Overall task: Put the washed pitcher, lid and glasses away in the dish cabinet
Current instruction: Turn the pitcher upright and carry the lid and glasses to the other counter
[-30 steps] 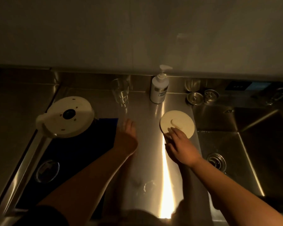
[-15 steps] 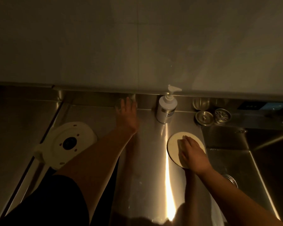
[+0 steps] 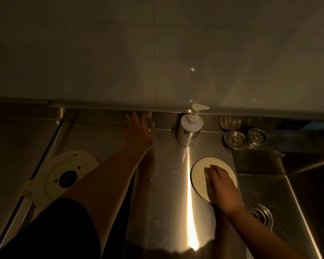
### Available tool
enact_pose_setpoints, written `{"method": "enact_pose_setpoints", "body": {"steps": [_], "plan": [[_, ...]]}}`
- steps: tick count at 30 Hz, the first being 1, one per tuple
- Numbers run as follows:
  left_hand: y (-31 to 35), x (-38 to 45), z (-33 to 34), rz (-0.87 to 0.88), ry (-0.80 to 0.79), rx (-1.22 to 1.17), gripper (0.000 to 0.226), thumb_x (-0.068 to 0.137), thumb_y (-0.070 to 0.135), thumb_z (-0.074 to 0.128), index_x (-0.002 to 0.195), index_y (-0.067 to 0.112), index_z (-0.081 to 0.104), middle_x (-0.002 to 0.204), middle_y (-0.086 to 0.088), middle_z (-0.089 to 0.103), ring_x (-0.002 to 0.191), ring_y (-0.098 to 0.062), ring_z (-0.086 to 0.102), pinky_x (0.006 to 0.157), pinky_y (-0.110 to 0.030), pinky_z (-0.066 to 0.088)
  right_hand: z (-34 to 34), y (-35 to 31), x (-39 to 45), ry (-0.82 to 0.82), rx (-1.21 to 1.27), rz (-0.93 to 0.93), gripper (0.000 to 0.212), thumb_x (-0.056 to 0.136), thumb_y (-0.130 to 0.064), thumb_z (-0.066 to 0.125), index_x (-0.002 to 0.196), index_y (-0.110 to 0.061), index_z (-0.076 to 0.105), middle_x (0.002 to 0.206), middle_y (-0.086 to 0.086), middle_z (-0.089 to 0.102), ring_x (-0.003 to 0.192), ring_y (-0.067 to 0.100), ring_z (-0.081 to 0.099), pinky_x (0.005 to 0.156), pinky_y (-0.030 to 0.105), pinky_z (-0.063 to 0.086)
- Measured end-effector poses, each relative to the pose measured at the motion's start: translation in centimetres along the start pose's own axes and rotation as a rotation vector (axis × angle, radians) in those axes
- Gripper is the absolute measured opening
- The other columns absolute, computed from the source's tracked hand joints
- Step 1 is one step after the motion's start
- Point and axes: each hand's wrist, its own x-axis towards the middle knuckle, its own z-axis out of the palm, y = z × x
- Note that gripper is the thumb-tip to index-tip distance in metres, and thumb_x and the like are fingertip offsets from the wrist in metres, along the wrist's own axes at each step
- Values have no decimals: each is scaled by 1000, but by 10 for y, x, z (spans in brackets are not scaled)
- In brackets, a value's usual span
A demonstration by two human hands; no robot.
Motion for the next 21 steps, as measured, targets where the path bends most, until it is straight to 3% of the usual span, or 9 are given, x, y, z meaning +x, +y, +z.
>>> {"method": "enact_pose_setpoints", "body": {"steps": [4,8,12,17,21], "plan": [[-5,1,0,-40,60,-43,64,94,35,48,149,20,20,151,-20,21,137,-42,21,106,-51,30,-6,-8,-2,12,19,-2,49,85,-11,65,131,-10,52,131,15,52,117,33,50,92,40,45],[-8,-6,-11,-5,27,-68,69,84,38,63,144,21,31,134,-18,35,120,-37,41,96,-43,40,-15,-12,-6,-112,-38,9,86,64,-15,82,139,-12,42,140,12,44,125,31,43,99,37,40],[-6,-30,-18,12,-22,-166,69,79,34,70,140,24,39,132,-15,35,118,-35,43,95,-41,42,-19,-16,-16,-153,-70,20,98,59,-26,84,143,-16,35,143,8,38,127,28,38,102,34,37],[0,-77,-24,191,30,-57,65,75,39,72,131,24,45,131,-10,36,121,-30,39,96,-36,40,-23,-18,-34,-112,-61,-37,100,47,-26,88,136,-15,44,135,11,46,119,32,46,93,39,44],[0,-122,-25,289,20,-76,65,78,40,68,135,22,44,137,-11,35,125,-29,34,101,-37,37,-29,-31,-49,-68,-11,-88,102,44,-27,88,135,-16,44,135,10,45,119,31,44,92,39,43]]}}
